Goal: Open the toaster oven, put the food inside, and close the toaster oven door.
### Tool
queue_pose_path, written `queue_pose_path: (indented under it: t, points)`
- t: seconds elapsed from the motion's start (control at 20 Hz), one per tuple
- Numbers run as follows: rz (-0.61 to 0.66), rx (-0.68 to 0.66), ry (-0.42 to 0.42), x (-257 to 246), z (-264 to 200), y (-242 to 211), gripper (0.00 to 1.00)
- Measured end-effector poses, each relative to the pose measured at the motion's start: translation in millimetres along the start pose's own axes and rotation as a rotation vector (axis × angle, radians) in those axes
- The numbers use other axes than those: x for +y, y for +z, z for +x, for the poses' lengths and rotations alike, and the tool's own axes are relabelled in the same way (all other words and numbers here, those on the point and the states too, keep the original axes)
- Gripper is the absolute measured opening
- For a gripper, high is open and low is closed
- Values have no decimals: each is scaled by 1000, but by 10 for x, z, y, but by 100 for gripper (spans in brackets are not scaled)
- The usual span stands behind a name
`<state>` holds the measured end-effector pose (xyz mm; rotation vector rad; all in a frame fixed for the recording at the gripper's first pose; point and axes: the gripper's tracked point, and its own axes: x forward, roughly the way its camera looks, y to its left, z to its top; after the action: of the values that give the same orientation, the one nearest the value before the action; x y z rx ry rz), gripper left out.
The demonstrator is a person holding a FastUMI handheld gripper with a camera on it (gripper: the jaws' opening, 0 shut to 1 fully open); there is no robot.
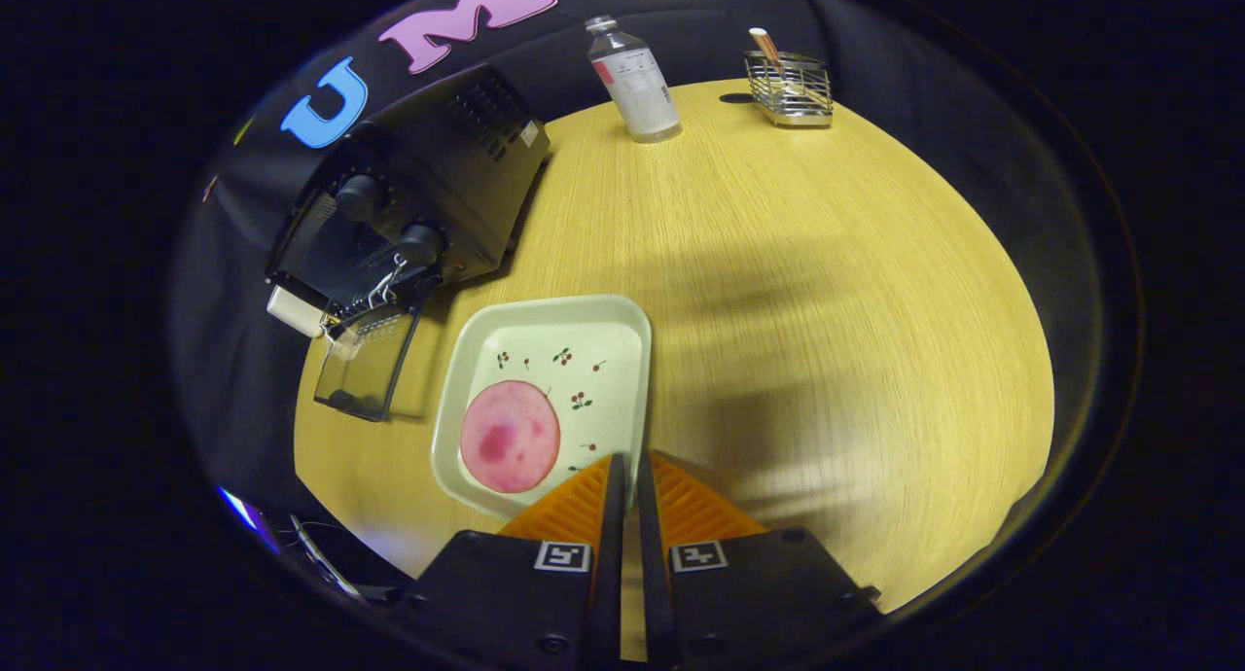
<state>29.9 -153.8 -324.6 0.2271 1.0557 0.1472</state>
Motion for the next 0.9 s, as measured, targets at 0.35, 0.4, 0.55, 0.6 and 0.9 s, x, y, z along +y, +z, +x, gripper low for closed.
queue_pose_path:
  t: [0.35, 0.4, 0.55, 0.6, 0.9]
  points:
    - [-118, -28, -37, 90, 34, 11, 12]
    - [-102, -31, -17, 91, 34, 11, 12]
    - [-40, -18, 39, 90, 57, 26, 7]
    - [-18, -17, 52, 85, 39, 15, 7]
    - [335, 30, 194, 92, 16, 15, 6]
